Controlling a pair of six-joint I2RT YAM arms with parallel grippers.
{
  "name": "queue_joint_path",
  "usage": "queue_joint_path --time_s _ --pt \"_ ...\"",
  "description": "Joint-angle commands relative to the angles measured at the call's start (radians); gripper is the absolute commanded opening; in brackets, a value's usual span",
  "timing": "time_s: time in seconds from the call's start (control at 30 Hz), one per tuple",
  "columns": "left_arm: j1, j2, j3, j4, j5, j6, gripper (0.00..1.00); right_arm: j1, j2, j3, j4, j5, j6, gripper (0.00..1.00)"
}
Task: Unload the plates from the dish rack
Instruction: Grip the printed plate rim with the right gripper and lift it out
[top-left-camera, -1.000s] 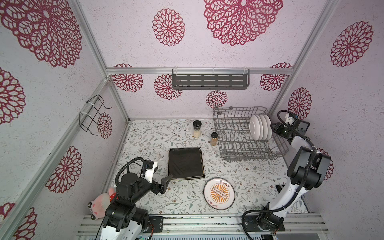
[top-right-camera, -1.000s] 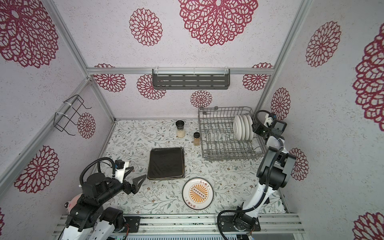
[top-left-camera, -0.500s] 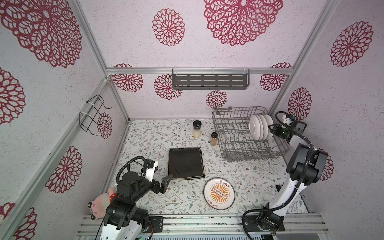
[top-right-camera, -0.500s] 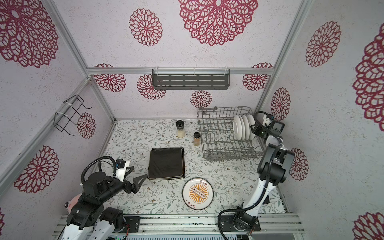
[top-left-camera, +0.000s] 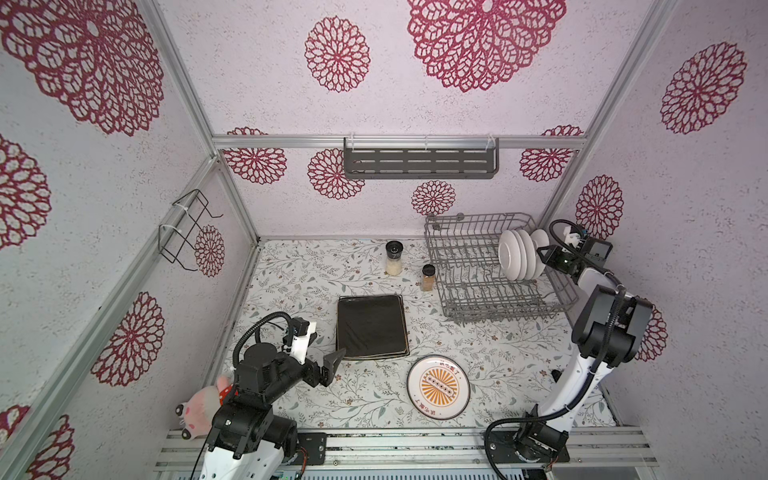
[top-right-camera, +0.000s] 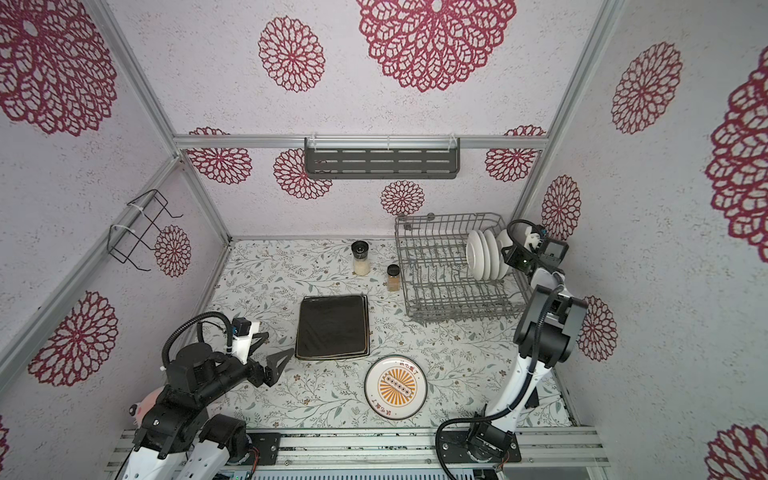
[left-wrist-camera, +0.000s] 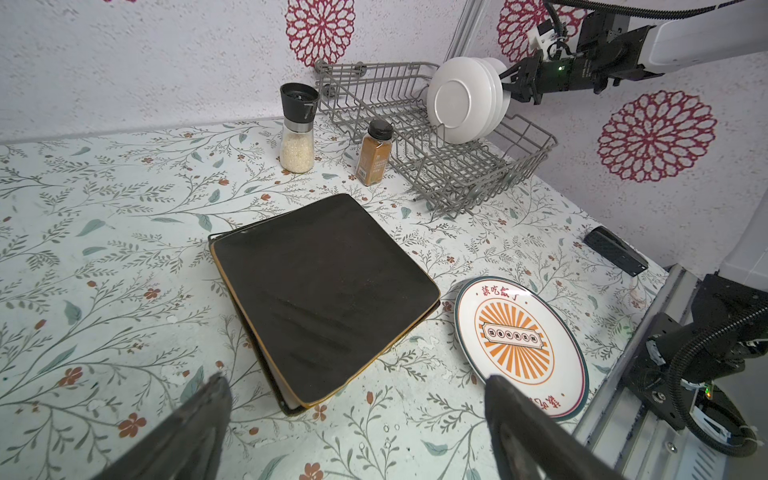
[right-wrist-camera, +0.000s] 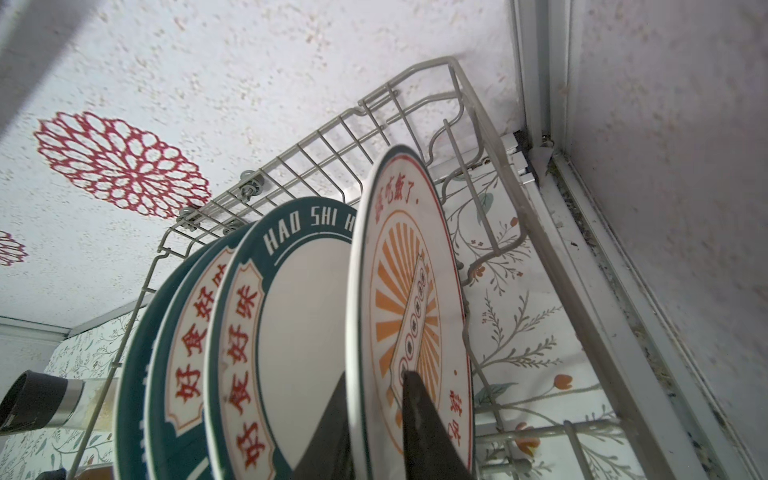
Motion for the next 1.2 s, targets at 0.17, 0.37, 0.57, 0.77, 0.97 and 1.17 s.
queue_joint_path --time_s 0.17,0.37,0.57,0.77,0.97,1.17 --pt "-0.007 0.003 -0.002 0.025 0.018 0.007 0.97 0.005 0.006 0.015 -0.009 0.018 -0.031 0.15" --pt "-0.007 0.002 -0.001 0.025 0.023 0.008 0.97 0.005 -0.015 0.007 -0.012 0.061 -0.047 0.09" --pt "-0.007 0.001 -0.003 0.024 0.031 0.010 0.97 0.005 -0.043 0.008 -0.035 0.092 -0.071 0.04" --pt "-0.007 -0.005 -0.003 0.023 0.040 0.012 0.97 0.005 -0.099 -0.021 -0.040 0.115 -0.084 0.02" --pt "-0.007 -0.023 0.000 0.017 0.049 0.018 0.97 0.005 -0.206 -0.091 -0.034 0.159 -0.104 0.01" --pt "-0.008 -0.065 -0.003 0.015 0.052 0.021 0.97 0.005 -0.290 -0.118 -0.076 0.186 -0.120 0.01"
